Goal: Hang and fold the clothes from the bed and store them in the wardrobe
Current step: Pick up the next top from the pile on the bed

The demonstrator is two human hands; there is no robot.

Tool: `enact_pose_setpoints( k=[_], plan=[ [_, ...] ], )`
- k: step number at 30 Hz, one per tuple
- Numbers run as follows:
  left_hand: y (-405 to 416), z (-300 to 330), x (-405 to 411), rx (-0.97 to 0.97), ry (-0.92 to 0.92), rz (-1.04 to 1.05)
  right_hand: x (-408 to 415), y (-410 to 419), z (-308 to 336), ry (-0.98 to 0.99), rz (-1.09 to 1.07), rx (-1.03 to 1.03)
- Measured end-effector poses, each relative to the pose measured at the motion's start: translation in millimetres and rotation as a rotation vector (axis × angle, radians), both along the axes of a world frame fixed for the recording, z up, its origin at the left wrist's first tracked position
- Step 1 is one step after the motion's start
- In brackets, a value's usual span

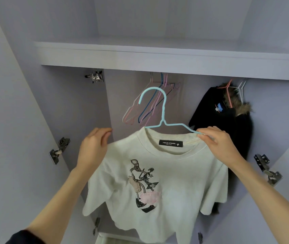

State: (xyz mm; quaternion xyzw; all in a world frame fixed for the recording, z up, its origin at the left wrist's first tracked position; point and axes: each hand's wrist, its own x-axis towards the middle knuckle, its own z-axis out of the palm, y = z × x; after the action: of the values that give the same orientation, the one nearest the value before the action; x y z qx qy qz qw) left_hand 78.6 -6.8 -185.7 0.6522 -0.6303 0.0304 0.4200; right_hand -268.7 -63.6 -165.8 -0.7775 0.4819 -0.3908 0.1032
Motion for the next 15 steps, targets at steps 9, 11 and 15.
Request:
enact_pose_setpoints(
  k=[9, 11, 15],
  plan=[
    [2, -7, -36, 0.071, -0.038, -0.197, 12, 12, -3, -0.189, 0.068, 0.262],
    [3, -7, -40, 0.052, -0.073, -0.239, 17, 16, 1, -0.217, 0.095, 0.290],
    [0, -10, -57, 0.030, -0.144, -0.300, 34, 20, 3, -0.095, 0.160, 0.317]
  ],
)
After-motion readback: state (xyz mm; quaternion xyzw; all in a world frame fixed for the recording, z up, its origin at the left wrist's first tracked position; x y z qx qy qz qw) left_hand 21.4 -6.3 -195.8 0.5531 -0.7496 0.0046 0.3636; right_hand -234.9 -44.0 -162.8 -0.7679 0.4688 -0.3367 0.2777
